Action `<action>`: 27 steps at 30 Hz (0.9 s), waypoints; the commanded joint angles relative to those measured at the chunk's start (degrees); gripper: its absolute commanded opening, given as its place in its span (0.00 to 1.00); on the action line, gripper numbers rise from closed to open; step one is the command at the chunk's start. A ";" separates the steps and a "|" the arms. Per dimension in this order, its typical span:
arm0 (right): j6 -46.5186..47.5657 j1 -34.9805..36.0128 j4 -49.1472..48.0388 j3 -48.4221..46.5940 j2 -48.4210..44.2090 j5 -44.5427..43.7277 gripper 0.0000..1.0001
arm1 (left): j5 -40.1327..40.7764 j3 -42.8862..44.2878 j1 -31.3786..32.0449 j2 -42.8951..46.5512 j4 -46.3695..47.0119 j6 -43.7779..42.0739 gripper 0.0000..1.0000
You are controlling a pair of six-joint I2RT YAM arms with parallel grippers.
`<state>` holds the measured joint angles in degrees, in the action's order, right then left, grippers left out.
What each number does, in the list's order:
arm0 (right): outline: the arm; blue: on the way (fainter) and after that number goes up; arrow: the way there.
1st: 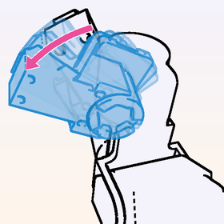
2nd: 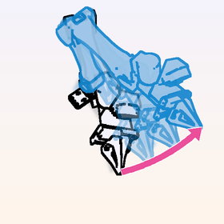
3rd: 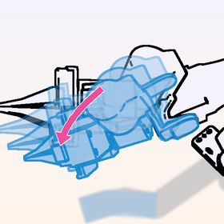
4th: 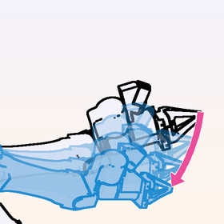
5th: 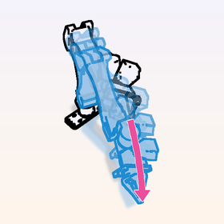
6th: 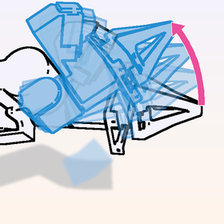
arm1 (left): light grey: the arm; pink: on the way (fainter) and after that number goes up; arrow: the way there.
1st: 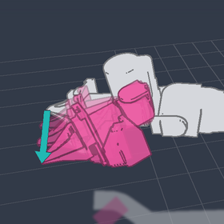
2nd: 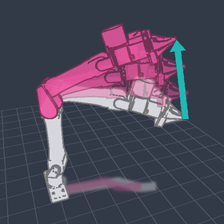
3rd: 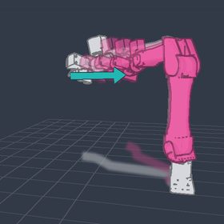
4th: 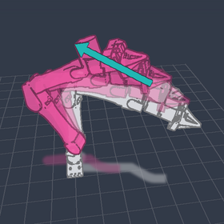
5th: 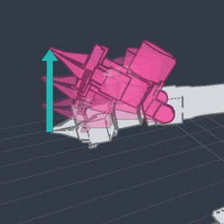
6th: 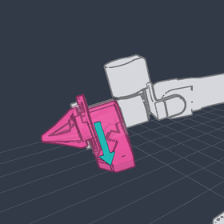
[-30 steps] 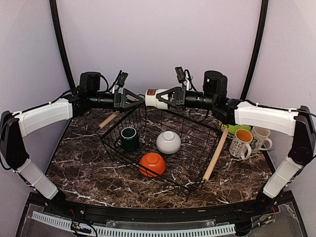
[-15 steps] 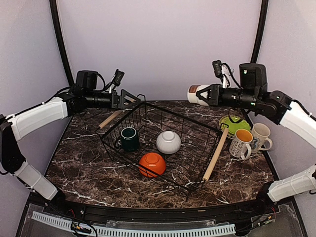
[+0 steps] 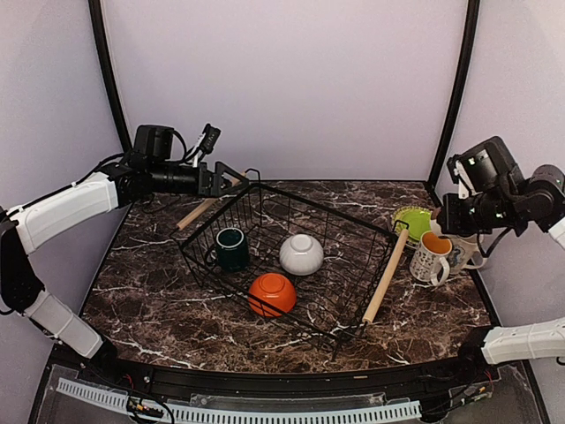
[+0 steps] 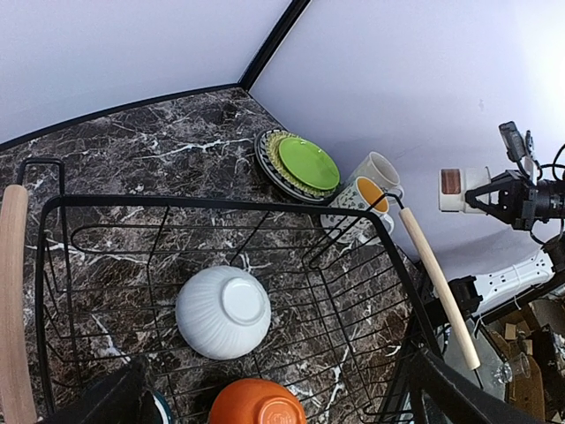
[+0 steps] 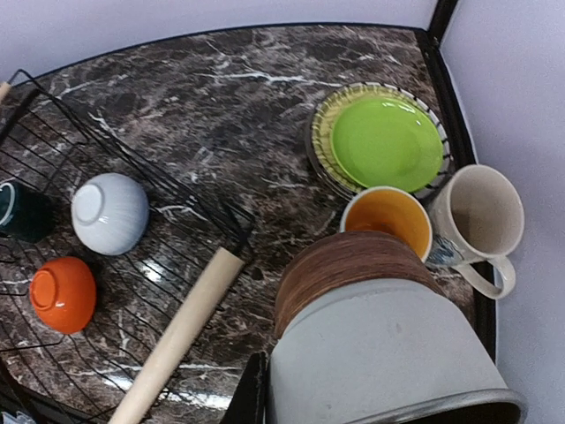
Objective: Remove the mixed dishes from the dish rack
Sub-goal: Place the cup at the corner of the board.
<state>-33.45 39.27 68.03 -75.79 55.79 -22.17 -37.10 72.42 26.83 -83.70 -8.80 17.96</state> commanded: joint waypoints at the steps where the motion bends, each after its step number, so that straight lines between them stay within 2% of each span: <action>1: -4.96 -2.60 9.91 0.50 4.21 -3.92 0.00 | 0.66 1.80 -0.11 1.23 -1.63 -1.54 0.99; 3: -4.39 -3.40 9.59 0.60 5.89 -3.34 0.00 | 0.83 1.84 -0.15 1.26 -1.69 -1.67 0.99; 6: -0.47 -4.76 3.02 0.85 6.96 -0.88 0.00 | 0.84 1.81 -0.11 1.26 -1.74 -1.69 0.99; 11: 7.61 -13.18 -9.44 -1.02 11.30 8.52 0.00 | 1.54 1.99 -0.11 1.09 -2.45 -2.22 0.99; 15: 13.69 -18.08 -16.11 -4.19 18.37 13.29 0.00 | 2.20 2.15 -0.11 1.38 -2.82 -2.75 0.99; 20: 17.57 -20.03 -23.57 -9.08 29.27 18.15 0.00 | 2.62 2.19 -0.13 1.38 -3.35 -3.31 0.99; 27: 19.55 -20.91 -25.18 -20.01 46.36 21.88 0.00 | 2.69 2.50 -0.11 0.85 -3.96 -3.45 0.99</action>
<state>-16.40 18.76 46.28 -90.21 96.05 -3.36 -34.59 73.14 26.83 -83.70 -10.92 15.59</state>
